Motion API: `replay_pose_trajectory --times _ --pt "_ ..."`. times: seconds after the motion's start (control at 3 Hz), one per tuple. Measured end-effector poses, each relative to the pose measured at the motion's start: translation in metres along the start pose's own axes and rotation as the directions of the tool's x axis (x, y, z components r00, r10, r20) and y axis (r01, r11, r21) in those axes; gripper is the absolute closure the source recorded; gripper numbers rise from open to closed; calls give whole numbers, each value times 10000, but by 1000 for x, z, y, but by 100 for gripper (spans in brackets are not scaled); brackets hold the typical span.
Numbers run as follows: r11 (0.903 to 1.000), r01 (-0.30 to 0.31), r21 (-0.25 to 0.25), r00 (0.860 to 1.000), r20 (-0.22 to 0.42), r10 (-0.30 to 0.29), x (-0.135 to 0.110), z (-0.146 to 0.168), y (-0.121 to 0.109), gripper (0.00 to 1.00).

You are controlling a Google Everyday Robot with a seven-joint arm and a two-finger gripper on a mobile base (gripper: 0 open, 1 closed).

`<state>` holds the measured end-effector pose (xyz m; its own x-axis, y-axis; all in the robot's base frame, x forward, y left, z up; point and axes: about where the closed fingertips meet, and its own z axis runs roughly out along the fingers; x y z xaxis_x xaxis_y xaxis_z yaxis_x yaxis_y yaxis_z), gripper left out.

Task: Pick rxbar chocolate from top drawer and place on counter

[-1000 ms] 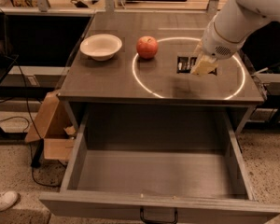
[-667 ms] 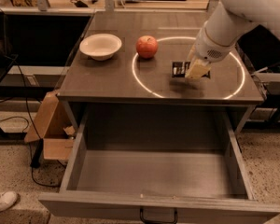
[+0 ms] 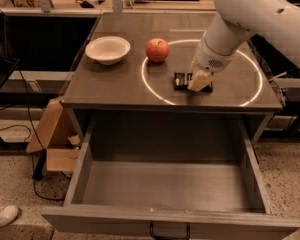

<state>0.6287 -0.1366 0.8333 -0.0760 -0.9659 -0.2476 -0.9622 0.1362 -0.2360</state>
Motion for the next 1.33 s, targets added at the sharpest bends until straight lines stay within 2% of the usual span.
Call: replay_pose_trajectory --times 0.33,0.67,1.33 --pt "10000 1 -1 10000 0 -1 0 0 0 82" --pt "10000 2 -2 10000 0 -2 0 0 0 50" --pt "10000 2 -3 10000 0 -2 0 0 0 0"
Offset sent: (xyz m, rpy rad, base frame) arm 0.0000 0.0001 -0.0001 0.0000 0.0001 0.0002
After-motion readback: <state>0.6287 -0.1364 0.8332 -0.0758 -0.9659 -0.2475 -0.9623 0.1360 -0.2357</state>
